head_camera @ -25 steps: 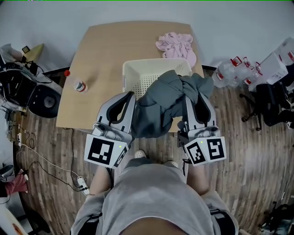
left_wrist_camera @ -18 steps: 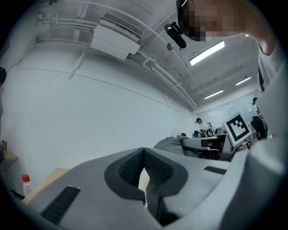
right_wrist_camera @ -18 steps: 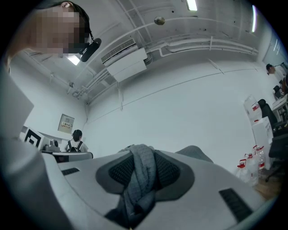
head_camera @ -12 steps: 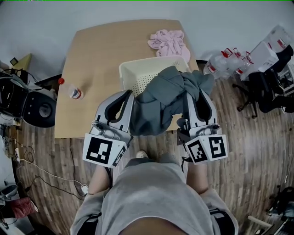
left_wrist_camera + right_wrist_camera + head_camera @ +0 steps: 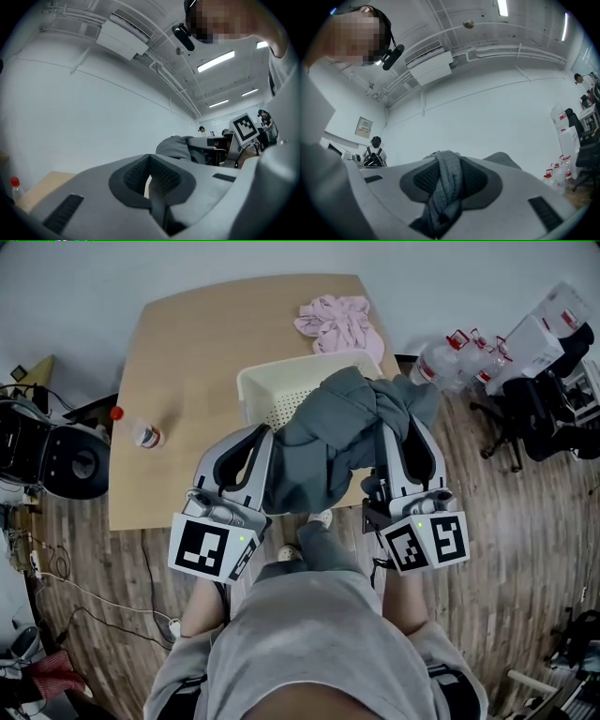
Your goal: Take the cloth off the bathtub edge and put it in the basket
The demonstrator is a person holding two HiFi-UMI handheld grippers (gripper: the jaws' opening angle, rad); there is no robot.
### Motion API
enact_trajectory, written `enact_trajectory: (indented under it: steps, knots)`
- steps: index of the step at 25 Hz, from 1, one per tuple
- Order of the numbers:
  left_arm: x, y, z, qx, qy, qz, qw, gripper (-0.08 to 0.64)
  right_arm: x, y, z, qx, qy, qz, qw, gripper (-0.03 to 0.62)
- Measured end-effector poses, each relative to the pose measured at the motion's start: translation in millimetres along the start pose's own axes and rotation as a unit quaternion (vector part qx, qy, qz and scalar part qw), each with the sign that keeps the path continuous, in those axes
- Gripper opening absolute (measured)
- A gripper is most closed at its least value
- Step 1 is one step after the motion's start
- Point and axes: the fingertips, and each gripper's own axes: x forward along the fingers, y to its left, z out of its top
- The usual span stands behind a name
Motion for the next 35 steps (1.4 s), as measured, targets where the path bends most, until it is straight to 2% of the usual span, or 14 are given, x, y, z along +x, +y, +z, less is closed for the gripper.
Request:
enact_trajectory:
  steps: [9, 14, 23, 28, 35]
  knots:
    - [-3, 4, -4, 0.013, -0.018, 0.007, 0.9997, 0.015, 6, 2, 8, -0.004, -0.024, 0.006, 1.000, 0.129]
    - [33, 37, 5, 0.008, -0.018, 0.018, 0.9997, 0.014, 61, -15, 33, -0.011, -0.033, 0.010, 0.999, 0.129]
    - [49, 76, 7, 0.007, -0.021, 0.054, 0.9983, 0.015, 121, -14, 61, -0.032, -0.061, 0.039, 0.997, 0.129]
    - [55, 93, 3, 0.003, -0.017, 0.074, 0.9971, 0.015, 146, -17, 37, -0.030, -0.038, 0.048, 0.998, 0.129]
    - [61, 113, -14, -0.012, 0.000, 0.090, 0.9958, 0.014, 168, -20, -39, -0.022, 0.043, 0.053, 0.997, 0.129]
